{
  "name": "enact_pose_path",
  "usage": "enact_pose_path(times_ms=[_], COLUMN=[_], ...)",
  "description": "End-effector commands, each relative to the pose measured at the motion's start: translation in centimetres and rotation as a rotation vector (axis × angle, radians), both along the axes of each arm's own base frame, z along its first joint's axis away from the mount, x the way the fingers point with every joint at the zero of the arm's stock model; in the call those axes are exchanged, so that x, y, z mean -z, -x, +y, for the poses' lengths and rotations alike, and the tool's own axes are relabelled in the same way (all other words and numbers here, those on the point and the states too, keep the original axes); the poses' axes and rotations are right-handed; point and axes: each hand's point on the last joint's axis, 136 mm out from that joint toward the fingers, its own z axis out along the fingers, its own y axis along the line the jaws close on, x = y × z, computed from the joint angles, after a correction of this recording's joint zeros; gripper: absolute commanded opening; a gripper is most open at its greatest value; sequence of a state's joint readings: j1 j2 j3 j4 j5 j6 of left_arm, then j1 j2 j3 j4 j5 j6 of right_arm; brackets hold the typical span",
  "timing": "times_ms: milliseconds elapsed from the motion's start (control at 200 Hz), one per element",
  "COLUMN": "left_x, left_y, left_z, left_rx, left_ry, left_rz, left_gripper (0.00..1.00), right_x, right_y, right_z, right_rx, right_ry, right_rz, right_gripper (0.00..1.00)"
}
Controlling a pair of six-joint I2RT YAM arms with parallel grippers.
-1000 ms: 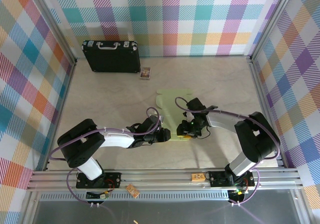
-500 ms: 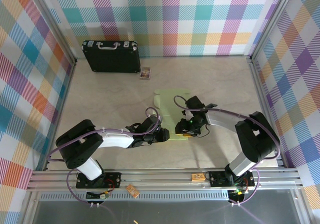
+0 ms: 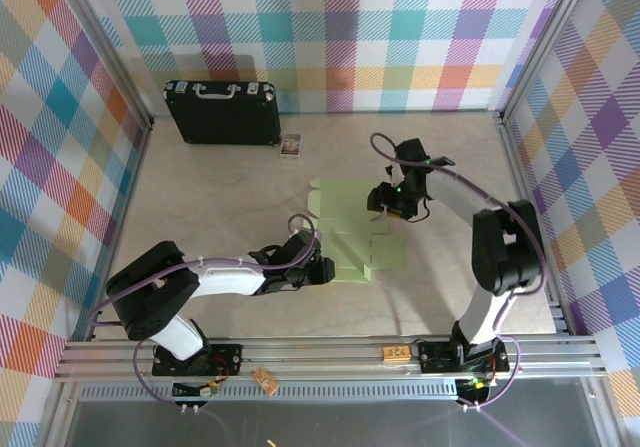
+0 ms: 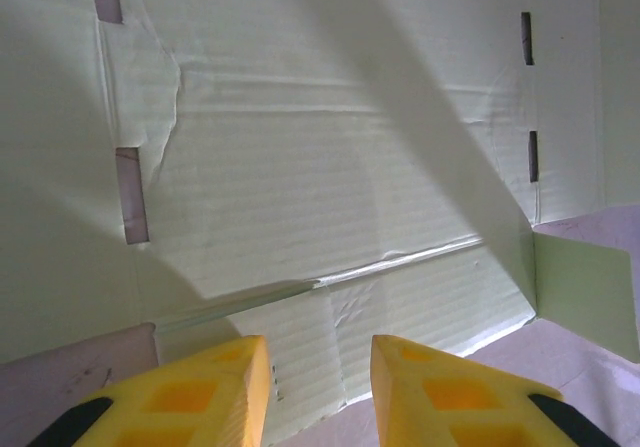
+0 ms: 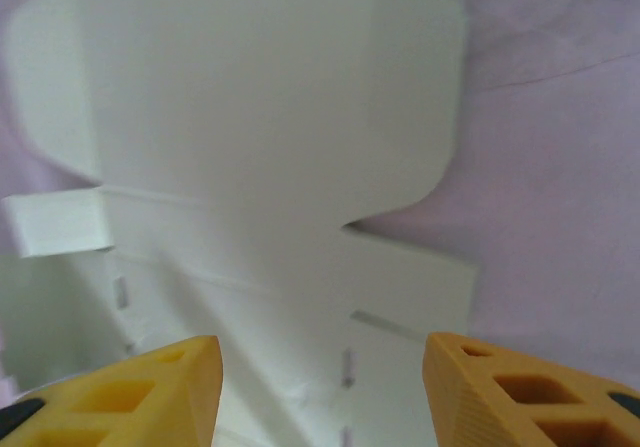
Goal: Fold the paper box
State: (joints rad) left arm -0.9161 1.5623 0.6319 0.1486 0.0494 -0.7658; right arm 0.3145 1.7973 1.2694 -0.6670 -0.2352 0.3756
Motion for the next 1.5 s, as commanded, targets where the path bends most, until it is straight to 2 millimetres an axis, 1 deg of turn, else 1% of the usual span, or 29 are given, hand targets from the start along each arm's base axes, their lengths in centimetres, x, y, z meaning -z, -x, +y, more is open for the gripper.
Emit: enact_pose_path(times_ms=[0, 70, 215, 320, 390, 530, 750, 825, 1015, 1240, 1365, 1495], left_x=[1.9, 2.0, 1.8, 1.7, 1.8, 1.9, 2.2, 2.2, 2.3, 2.4, 2.3, 2.4], left_y=[1.5, 1.5, 1.5, 1.5, 1.5, 1.5, 1.4, 1.5, 1.5, 1.5, 1.5, 1.5], left_z=[2.1, 2.2, 2.2, 2.1, 2.1, 2.0, 1.9, 1.9, 1.9, 1.9, 1.8, 1.9], left_rx=[0.007, 0.008, 0.01, 0.012, 0.014, 0.015, 0.015, 0.017, 0.018, 0.017, 0.019, 0.017], left_ry=[-0.114, -0.118, -0.115, -0.113, -0.117, -0.115, -0.115, -0.117, -0.115, -0.116, -0.113, -0.114], left_rz=[0.046, 0.048, 0.044, 0.042, 0.047, 0.045, 0.049, 0.051, 0.051, 0.053, 0.051, 0.05], left_gripper=[0.34, 0.34, 0.35, 0.35, 0.35, 0.35, 0.35, 0.35, 0.35, 0.34, 0.35, 0.35], right_x=[1.9, 2.7, 4.2, 4.4, 4.2, 3.2, 1.6, 1.4, 0.9, -1.0, -1.1, -0.5], right_y=[-0.3, -0.7, -0.8, -0.6, -0.5, -0.3, -0.3, -0.3, 0.1, 0.2, 0.4, 0.5], right_z=[-1.5, -1.7, -1.3, -0.5, 0.1, 0.8, 1.2, 1.5, 2.3, 3.8, 4.6, 5.3], right_rx=[-0.003, 0.002, -0.006, -0.016, -0.025, -0.032, -0.045, -0.05, -0.072, -0.112, -0.132, -0.143], right_ry=[0.067, 0.074, 0.063, 0.017, -0.021, -0.071, -0.086, -0.091, -0.102, -0.151, -0.164, -0.18], right_rz=[0.048, 0.065, 0.107, 0.125, 0.134, 0.137, 0.11, 0.11, 0.103, 0.065, 0.07, 0.086], right_gripper=[0.57, 0.6, 0.6, 0.59, 0.58, 0.55, 0.52, 0.51, 0.5, 0.5, 0.5, 0.5])
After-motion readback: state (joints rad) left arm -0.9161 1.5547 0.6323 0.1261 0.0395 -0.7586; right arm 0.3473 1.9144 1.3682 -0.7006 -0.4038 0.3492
